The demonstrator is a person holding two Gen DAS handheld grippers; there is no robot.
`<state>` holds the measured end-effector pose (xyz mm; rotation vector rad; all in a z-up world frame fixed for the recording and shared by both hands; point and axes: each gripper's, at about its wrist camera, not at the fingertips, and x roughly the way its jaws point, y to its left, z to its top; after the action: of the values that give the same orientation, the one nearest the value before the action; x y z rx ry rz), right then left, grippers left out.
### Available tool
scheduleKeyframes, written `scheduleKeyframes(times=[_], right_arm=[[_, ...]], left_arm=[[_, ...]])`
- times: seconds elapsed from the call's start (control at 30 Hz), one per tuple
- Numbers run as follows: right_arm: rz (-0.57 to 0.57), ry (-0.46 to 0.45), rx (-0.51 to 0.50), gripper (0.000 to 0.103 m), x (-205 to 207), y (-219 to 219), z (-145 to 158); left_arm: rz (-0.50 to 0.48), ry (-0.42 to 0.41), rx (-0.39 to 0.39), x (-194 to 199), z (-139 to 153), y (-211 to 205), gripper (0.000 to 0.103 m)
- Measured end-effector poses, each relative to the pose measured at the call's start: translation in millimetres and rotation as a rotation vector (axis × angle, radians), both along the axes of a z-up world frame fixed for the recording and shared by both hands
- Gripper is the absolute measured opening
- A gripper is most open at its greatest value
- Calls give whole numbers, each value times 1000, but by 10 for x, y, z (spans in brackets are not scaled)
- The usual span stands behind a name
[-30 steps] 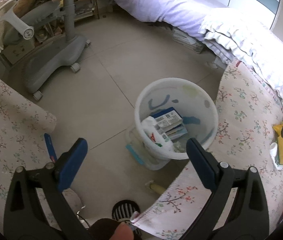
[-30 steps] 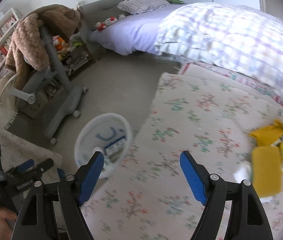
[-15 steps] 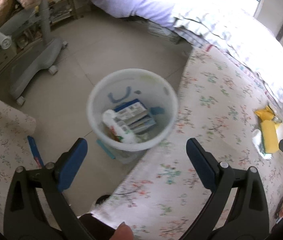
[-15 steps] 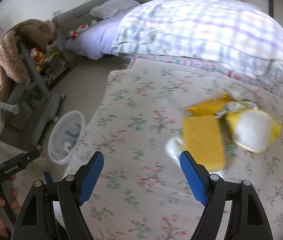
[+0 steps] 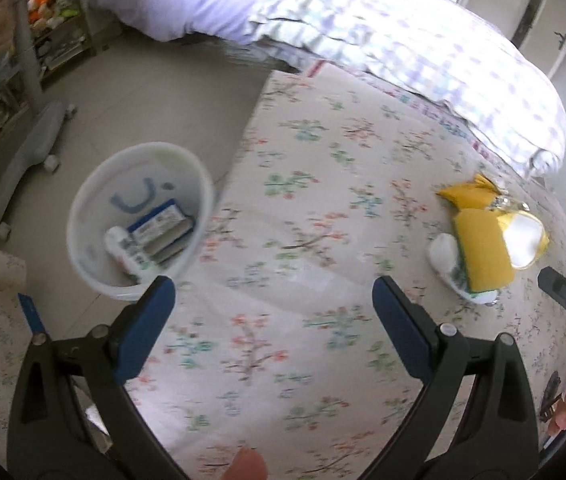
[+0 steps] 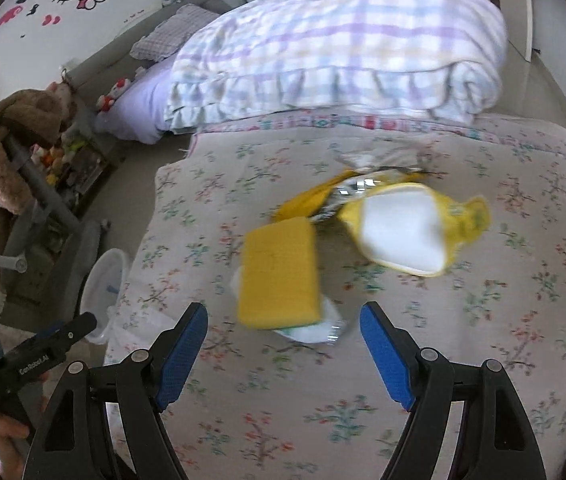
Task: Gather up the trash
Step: 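Grasp the yellow sponge with the left tool while the right tool grasps the yellow packet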
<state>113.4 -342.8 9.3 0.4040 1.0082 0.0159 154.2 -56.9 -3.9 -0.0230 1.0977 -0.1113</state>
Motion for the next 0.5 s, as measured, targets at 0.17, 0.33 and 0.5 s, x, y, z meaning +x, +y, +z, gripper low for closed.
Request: scheduleKeyframes(times=[0.17, 0.33, 0.5], right_arm=[[-33, 6, -12, 80, -135, -291, -14], [-85, 19, -23, 80, -288, -606, -50], [-120, 39, -22, 80, -391, -817, -105]], left_arm=[[-45, 3, -30, -22, -21, -351, 99], [-101, -3, -32, -72, -59, -746, 99], [-164, -27, -31, -120, -98, -1138, 99]])
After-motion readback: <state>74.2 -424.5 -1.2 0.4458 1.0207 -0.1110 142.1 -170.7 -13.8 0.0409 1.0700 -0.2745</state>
